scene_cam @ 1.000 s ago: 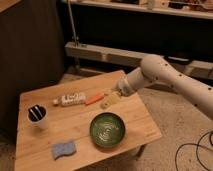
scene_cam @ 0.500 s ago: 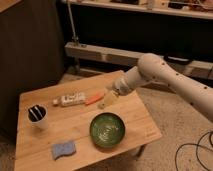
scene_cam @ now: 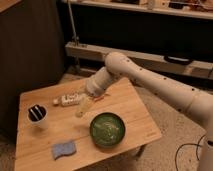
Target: Place the white sponge in the ceramic bowl
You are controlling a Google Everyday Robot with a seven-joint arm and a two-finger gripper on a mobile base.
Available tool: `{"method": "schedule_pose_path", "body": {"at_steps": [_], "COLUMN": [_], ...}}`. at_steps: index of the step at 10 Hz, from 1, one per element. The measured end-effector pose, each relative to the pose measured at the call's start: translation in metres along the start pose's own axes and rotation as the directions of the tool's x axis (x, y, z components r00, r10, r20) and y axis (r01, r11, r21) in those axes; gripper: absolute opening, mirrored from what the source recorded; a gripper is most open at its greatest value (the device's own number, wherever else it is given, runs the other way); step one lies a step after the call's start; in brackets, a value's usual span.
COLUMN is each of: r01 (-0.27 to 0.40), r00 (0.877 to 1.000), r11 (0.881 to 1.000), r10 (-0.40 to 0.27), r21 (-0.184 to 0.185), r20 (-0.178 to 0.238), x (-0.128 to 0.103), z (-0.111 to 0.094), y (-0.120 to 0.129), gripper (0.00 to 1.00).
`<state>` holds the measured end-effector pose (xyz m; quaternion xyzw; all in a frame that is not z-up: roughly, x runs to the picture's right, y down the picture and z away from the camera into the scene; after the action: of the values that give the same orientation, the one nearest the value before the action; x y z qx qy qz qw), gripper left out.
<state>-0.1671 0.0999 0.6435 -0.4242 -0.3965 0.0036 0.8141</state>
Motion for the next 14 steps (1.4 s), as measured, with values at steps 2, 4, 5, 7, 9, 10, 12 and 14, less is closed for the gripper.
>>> {"method": "schedule_pose_path", "body": {"at_steps": [2, 4, 5, 7, 9, 10, 12, 14], "r01": [0.07, 0.094, 0.088, 0.071, 0.032, 0.012, -0.013, -0.015], "r00": [0.996, 0.99, 0.986, 0.98, 0.972, 0.969, 0.963, 0.958], "r11": [0.995, 0.988, 0.988, 0.989, 0.993, 0.994, 0.996, 0.997], "r10": [-0.074, -0.105, -0.105, -0.094, -0.058, -0.039, -0.01, -0.006], "r21": [-0.077, -0.119, -0.13, -0.13, -0.116, -0.11, -0.083, -0.07], "r20": [-0.05, -0.095, -0.129, -0.176, -0.227, -0.244, -0.27, -0.287], "x": [0.009, 0.026, 0.032, 0.039, 0.053, 0.059, 0.068, 0.069], "z": [0.038, 0.075, 0.095, 0.121, 0.147, 0.156, 0.165, 0.179], "y": [0.015, 0.031, 0.041, 0.051, 0.06, 0.06, 0.049, 0.039], "gripper": [0.8, 0.8, 0.8, 0.8, 0.8, 0.8, 0.8, 0.8]}}
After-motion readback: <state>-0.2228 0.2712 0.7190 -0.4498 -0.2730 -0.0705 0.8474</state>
